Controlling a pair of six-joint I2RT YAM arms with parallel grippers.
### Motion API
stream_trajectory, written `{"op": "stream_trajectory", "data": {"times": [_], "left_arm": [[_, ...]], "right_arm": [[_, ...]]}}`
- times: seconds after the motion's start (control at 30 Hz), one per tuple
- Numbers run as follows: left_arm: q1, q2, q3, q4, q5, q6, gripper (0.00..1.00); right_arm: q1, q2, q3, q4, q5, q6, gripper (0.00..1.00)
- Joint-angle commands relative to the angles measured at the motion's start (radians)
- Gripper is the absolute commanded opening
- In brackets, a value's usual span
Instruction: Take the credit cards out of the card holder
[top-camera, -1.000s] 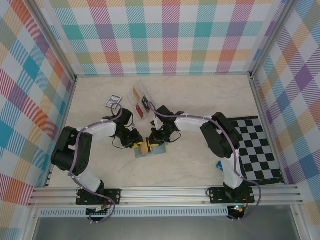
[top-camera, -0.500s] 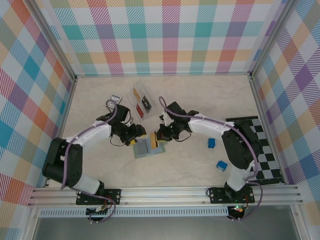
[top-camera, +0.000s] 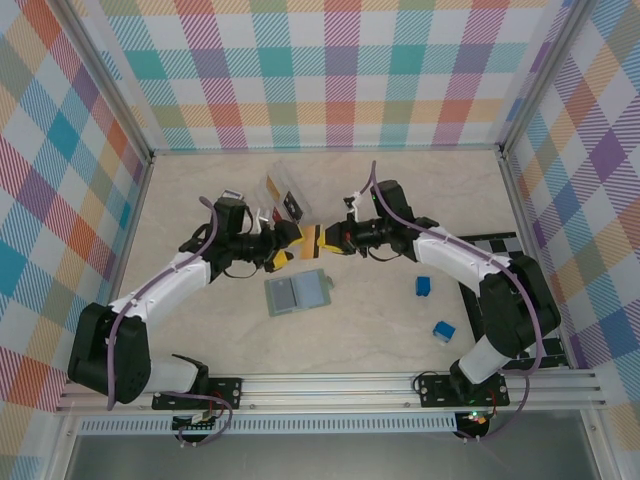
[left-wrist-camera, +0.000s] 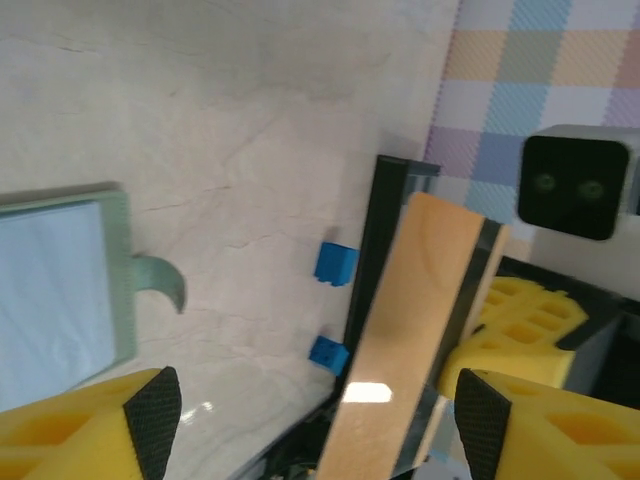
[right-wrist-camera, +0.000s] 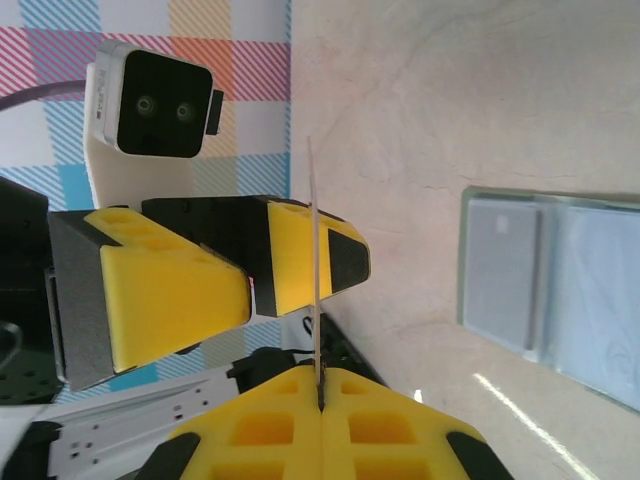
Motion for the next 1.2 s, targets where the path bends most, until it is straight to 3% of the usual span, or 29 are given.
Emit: {"op": "stream_trajectory", "data": {"times": [0.0, 0.53, 0.6, 0.63, 0.7, 0.8, 0.9, 1.03, 1.17], "left_arm": [[-0.005, -0.025, -0.035, 0.189, 0.079, -0.095, 0.60], [-0.005, -0.046, -0.069, 0.356, 0.144, -0.195, 0.11], [-0.005, -0.055, -0.067, 0.340, 0.132, -0.183, 0.00], [-0.005, -0.060, -0.063, 0.318, 0.118, -0.169, 0.00], [-0.005, -0.071, -0.035, 0.207, 0.084, -0.105, 0.00], [-0.005, -0.076, 0.072, -0.111, -0.046, 0.056, 0.00], [-0.005, -0.040, 0.210, -0.454, -0.278, 0.201, 0.00], [-0.025, 0.058, 0.390, -0.712, -0.632, 0.273, 0.00], [-0.037, 0.189, 0.538, -0.791, -0.834, 0.266, 0.00]], "right_arm": [[-0.002, -0.029, -0.008, 0.111, -0.078, 0.070, 0.00], [-0.011, -0.049, -0.053, 0.104, -0.056, 0.073, 0.03], [-0.013, -0.055, -0.037, 0.030, -0.037, 0.029, 0.10], [-0.015, -0.060, -0.022, -0.023, -0.022, -0.001, 0.16], [-0.017, -0.073, 0.013, -0.153, 0.033, -0.070, 0.36], [-0.020, -0.102, 0.058, -0.316, 0.152, -0.183, 0.65], [-0.026, -0.109, 0.119, -0.474, 0.285, -0.273, 0.81], [-0.026, -0.108, 0.189, -0.640, 0.452, -0.366, 0.93], [-0.027, -0.107, 0.186, -0.660, 0.510, -0.410, 1.00]]}}
